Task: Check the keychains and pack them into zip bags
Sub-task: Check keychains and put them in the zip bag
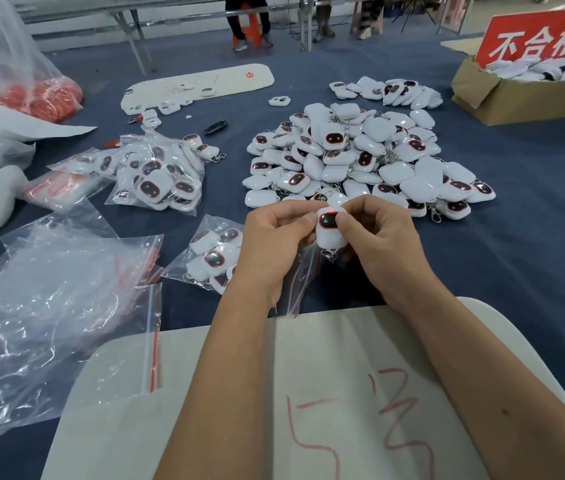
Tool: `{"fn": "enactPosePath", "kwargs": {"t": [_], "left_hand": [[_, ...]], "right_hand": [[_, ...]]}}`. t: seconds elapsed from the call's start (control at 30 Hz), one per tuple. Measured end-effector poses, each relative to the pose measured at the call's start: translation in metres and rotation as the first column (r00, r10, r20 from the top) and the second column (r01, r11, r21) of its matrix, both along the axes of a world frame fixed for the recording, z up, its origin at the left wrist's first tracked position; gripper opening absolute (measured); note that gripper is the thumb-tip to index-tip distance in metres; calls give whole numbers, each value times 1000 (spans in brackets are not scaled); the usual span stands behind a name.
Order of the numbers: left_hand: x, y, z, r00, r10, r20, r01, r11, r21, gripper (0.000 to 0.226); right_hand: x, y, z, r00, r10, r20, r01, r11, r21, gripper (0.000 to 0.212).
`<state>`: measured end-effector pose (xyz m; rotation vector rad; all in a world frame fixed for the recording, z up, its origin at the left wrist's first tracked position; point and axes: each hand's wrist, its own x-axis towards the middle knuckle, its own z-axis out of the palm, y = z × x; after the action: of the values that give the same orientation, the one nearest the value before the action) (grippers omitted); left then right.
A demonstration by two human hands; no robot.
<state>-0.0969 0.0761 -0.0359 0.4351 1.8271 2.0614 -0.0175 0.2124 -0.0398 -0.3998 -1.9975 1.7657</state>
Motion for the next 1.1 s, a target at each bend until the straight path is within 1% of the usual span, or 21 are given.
{"fn": "enactPosePath", "kwargs": {"t": [0.17, 0.2, 0.27, 0.3, 0.4, 0.47, 0.53, 0.57, 0.63, 0.7, 0.77, 0.83, 0.87, 0.97, 1.0, 1.1], "left_hand": [[0, 0, 0, 999, 21, -26, -21, 1000, -5, 17], [0, 1, -1, 999, 37, -36, -37, 999, -3, 17], [2, 2, 0, 994, 85, -61, -85, 996, 8, 17], [3, 3, 1, 991, 111, -77, -111, 994, 6, 18], [4, 4, 4, 979, 147, -143, -153, 988, -34, 16], [3, 2, 7, 952, 168, -257, -202, 973, -113, 12], [2, -2, 12, 885, 149, -441, -279, 927, -249, 11], [1, -5, 14, 852, 125, -508, -311, 901, -301, 14], [0, -10, 19, 825, 51, -563, -324, 858, -398, 23], [-2, -15, 21, 818, -64, -571, -314, 783, -538, 35], [-2, -18, 21, 826, -189, -532, -277, 685, -673, 44], [-2, -19, 21, 823, -295, -485, -240, 593, -768, 46], [-3, -19, 21, 820, -321, -473, -230, 572, -787, 42], [-4, -21, 22, 840, -300, -452, -206, 594, -778, 18], [-5, -21, 22, 849, -286, -444, -195, 611, -767, 16], [-6, -22, 23, 846, -240, -476, -219, 658, -720, 23]], "right_hand": [[-1, 2, -1, 999, 48, 15, -48, 999, 23, 16], [-1, 3, -2, 998, 62, 10, -62, 998, 7, 17], [-2, 3, -3, 994, 106, -9, -107, 994, -28, 10], [-2, 3, -5, 992, 125, -19, -125, 992, -19, 8], [-3, 3, -8, 993, 120, -17, -119, 992, 29, 18], [-4, 5, -8, 996, 91, -18, -91, 996, 22, 20], [-4, 7, -7, 998, 52, -27, -52, 999, -12, 21], [-4, 7, -7, 999, 37, -34, -38, 999, -30, 21], [-4, 6, -6, 999, 27, -43, -29, 998, -56, 19], [-4, 5, -6, 998, -3, -57, 0, 998, -56, 20], [-5, 5, -5, 996, -51, -72, 46, 997, -69, 22], [-6, 5, -5, 994, -72, -82, 64, 993, -96, 23], [-7, 5, -5, 993, -76, -85, 68, 993, -101, 24], [-7, 5, -6, 991, -92, -93, 84, 993, -83, 25], [-6, 5, -6, 991, -89, -101, 81, 993, -84, 24], [-5, 4, -4, 991, -64, -120, 56, 996, -69, 24]]}}
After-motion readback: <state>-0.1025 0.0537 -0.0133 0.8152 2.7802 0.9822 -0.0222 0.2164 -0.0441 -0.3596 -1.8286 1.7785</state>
